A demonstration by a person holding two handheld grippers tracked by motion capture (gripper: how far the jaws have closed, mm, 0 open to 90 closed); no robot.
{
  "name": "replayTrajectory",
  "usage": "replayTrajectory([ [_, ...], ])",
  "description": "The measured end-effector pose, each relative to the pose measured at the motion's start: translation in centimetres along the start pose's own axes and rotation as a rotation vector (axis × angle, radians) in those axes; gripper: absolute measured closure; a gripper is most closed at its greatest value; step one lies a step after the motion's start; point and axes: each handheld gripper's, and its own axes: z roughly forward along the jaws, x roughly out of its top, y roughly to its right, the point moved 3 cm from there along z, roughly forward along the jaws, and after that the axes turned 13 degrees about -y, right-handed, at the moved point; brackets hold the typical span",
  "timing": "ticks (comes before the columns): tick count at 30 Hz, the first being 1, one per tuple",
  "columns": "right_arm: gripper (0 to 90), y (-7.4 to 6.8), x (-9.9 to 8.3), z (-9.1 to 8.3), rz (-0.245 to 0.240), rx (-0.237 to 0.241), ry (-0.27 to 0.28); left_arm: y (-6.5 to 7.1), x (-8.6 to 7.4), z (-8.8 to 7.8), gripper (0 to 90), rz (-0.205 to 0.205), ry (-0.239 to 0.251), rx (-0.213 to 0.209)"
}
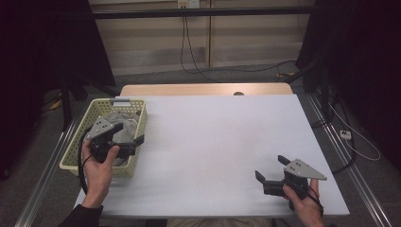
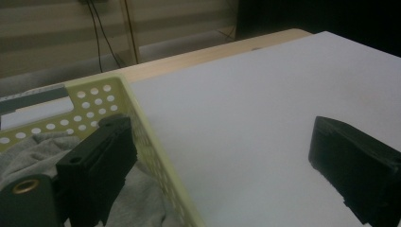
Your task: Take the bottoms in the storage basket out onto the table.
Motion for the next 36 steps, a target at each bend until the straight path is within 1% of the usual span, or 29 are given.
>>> replayTrajectory([
  [3, 1.8, 0.0, 0.0, 0.0, -0.002, 0.002, 0.000, -0.3, 0.3, 0.1, 6.5, 0.005, -0.007, 0.010],
  [4, 1.8, 0.0, 0.0, 0.0, -0.002, 0.003, 0.000, -0.6, 0.6, 0.1, 6.4, -0.001, -0.008, 0.029],
  [6, 1.8, 0.0, 0.0, 0.0, -0.004, 0.003, -0.001, -0.8, 0.6, 0.1, 6.3, -0.002, -0.006, 0.030],
  [7, 1.8, -0.1, 0.0, 0.0, -0.008, 0.004, -0.002, -1.3, 0.9, 0.1, 6.3, 0.006, -0.038, 0.045],
  [8, 1.8, -0.1, 0.0, 0.0, -0.009, 0.005, -0.003, -1.7, 1.0, 0.2, 6.2, 0.009, -0.038, 0.056],
  [9, 1.8, -0.1, 0.0, 0.0, -0.009, 0.005, -0.003, -1.7, 1.0, 0.2, 6.2, 0.009, -0.038, 0.056],
  [10, 1.8, -0.1, 0.0, 0.1, -0.010, 0.006, -0.009, -2.3, 1.1, 0.4, 5.9, -0.001, -0.044, 0.059],
  [11, 1.8, -0.1, 0.0, 0.1, -0.009, 0.006, -0.011, -2.3, 1.1, 0.4, 5.7, -0.001, -0.044, 0.059],
  [13, 1.8, -0.1, 0.0, 0.2, -0.008, 0.005, -0.012, -2.7, 1.2, 0.7, 5.8, 0.001, -0.059, 0.072],
  [14, 1.8, -0.1, 0.0, 0.2, -0.008, 0.007, -0.012, -2.9, 1.3, 0.8, 5.8, 0.008, -0.070, 0.088],
  [16, 1.8, -0.1, 0.0, 0.2, -0.009, 0.007, -0.012, -3.2, 1.5, 1.1, 6.2, 0.024, -0.083, 0.089],
  [17, 1.8, -0.1, 0.0, 0.2, -0.008, 0.007, -0.012, -3.4, 1.6, 1.2, 8.0, 0.034, -0.091, 0.105],
  [19, 1.8, -0.1, 0.0, 0.2, -0.010, 0.006, -0.015, -4.3, 2.3, 1.5, 6.9, 0.009, -0.102, 0.116],
  [20, 1.8, -0.1, 0.0, 0.2, -0.010, 0.006, -0.015, -4.3, 2.3, 1.5, 7.1, 0.009, -0.102, 0.116],
  [21, 1.8, -0.1, 0.0, 0.2, -0.010, 0.008, -0.015, -4.8, 2.5, 1.8, 7.1, -0.001, -0.106, 0.127],
  [22, 1.8, -0.1, 0.0, 0.2, -0.010, 0.008, -0.014, -5.1, 2.6, 2.0, 7.2, -0.008, -0.112, 0.136],
  [24, 1.8, -0.1, 0.0, 0.2, -0.009, 0.010, -0.014, -5.4, 2.6, 2.2, 7.4, -0.015, -0.115, 0.137],
  [25, 1.8, 0.0, 0.0, 0.2, -0.006, 0.009, -0.015, -5.9, 2.6, 2.8, 7.6, -0.028, -0.128, 0.142],
  [26, 1.8, 0.0, 0.0, 0.2, -0.007, 0.009, -0.014, -6.2, 2.6, 3.2, 7.9, -0.025, -0.138, 0.155],
  [28, 1.8, -0.1, -0.1, 0.2, -0.008, 0.010, -0.014, -6.4, 2.6, 3.4, 7.9, -0.023, -0.146, 0.159],
  [30, 1.8, -0.1, -0.1, 0.2, -0.008, 0.010, -0.014, -6.9, 2.7, 3.7, 8.1, -0.021, -0.149, 0.174],
  [31, 1.8, 0.0, -0.1, 0.2, -0.008, 0.010, -0.016, -7.3, 2.7, 3.8, 7.8, -0.034, -0.143, 0.172],
  [32, 1.8, 0.0, -0.1, 0.2, -0.008, 0.010, -0.016, -7.3, 2.7, 3.8, 7.8, -0.034, -0.143, 0.172],
  [33, 1.8, 0.0, -0.1, 0.2, -0.007, 0.010, -0.016, -7.5, 2.7, 3.8, 7.8, -0.042, -0.141, 0.166],
  [34, 1.8, -0.1, -0.1, 0.2, -0.007, 0.011, -0.015, -7.8, 2.5, 4.1, 7.3, -0.047, -0.152, 0.165],
  [35, 1.8, -0.1, -0.1, 0.2, -0.007, 0.011, -0.015, -7.8, 2.5, 4.1, 6.9, -0.047, -0.152, 0.165],
  [36, 1.8, -0.1, -0.1, 0.2, -0.007, 0.011, -0.017, -8.1, 2.3, 4.4, 6.9, -0.059, -0.167, 0.154],
])
